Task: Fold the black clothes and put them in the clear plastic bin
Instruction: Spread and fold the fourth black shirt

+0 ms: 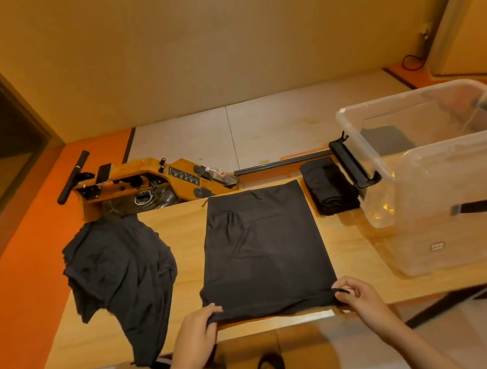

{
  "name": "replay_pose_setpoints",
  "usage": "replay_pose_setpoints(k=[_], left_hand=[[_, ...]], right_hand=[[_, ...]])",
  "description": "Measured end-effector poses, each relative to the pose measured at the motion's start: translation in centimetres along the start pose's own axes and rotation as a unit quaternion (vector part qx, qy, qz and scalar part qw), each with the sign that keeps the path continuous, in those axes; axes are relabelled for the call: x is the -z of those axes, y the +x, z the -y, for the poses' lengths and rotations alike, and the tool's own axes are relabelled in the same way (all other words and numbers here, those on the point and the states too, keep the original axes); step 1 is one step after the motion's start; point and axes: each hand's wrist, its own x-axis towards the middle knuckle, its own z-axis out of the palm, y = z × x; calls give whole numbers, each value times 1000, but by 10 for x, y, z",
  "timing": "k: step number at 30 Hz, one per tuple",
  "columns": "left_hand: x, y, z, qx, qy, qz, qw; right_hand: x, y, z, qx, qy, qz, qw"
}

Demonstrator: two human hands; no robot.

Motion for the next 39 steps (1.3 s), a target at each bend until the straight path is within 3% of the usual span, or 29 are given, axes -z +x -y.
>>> replay_pose_setpoints(k=[6,16,22,28,37,39], left_hand=[[-11,-34,12,-22,15,19,999],[0,-42,11,-21,-89,-20,996],[18,-18,16,-34,-82,66,994],[39,23,11,-30,-114,62,991],[9,78,-48,-54,-241,227,942],[7,98,-56,-46,-268,208,940]], right_hand=[[4,-22,-6,25,-39,11,999],[3,-26,-1,50,-63,13,997],[6,-8,9,43,-83,36,995],[-6,30,44,59,-59,-20,996],[-33,95,103,27,31,16,999],[-36,108,106,13,37,2,999]])
